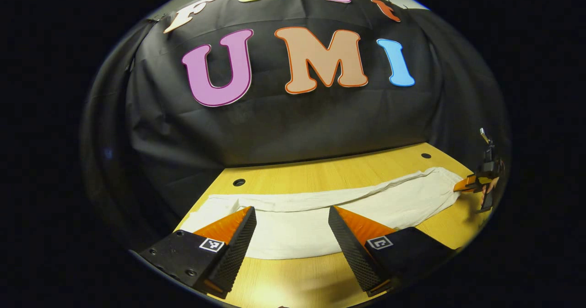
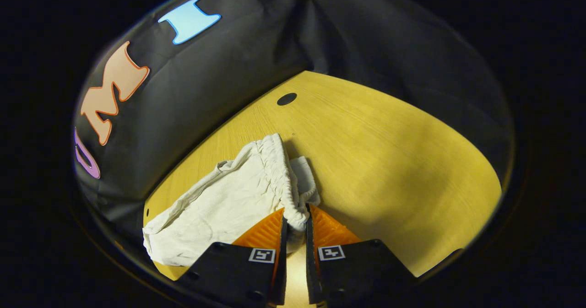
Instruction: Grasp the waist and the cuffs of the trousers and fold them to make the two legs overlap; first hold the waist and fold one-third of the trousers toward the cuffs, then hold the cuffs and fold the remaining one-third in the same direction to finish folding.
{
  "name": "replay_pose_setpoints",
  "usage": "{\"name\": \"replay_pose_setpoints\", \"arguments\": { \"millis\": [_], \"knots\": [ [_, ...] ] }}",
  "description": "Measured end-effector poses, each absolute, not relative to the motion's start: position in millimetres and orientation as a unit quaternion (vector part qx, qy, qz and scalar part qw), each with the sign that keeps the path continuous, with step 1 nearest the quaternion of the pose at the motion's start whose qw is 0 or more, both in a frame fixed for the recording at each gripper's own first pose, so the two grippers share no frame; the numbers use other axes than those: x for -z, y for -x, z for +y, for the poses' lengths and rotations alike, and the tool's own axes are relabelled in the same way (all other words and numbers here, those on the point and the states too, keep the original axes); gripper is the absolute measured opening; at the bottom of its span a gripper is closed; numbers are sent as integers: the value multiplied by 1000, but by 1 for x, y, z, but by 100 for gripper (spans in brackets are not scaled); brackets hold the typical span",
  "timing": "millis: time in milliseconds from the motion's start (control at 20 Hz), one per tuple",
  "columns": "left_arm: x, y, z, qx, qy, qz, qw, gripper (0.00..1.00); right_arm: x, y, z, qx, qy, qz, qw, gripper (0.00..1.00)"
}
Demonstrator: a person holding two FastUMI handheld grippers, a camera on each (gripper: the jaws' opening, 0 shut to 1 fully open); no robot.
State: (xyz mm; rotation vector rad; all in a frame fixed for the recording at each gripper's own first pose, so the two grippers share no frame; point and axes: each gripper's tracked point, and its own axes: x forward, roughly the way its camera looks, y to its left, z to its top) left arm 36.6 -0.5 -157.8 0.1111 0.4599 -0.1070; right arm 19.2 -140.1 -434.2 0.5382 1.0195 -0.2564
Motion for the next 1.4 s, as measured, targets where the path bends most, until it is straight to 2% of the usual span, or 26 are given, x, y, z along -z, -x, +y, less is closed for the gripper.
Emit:
{"name": "replay_pose_setpoints", "arguments": {
  "millis": [350,650,1050,1400],
  "knots": [
    [151,-26,-5,37,-29,214,976,97,414,-26,-135,135,-240,462,843,20],
    [150,-35,20,30,-14,209,977,96,343,-43,-125,109,-241,410,873,20],
    [153,-53,80,34,-7,210,977,97,276,-79,-30,55,-249,355,899,20],
    [173,-55,140,30,7,226,974,97,240,-93,64,13,-243,337,910,20]
  ]
}}
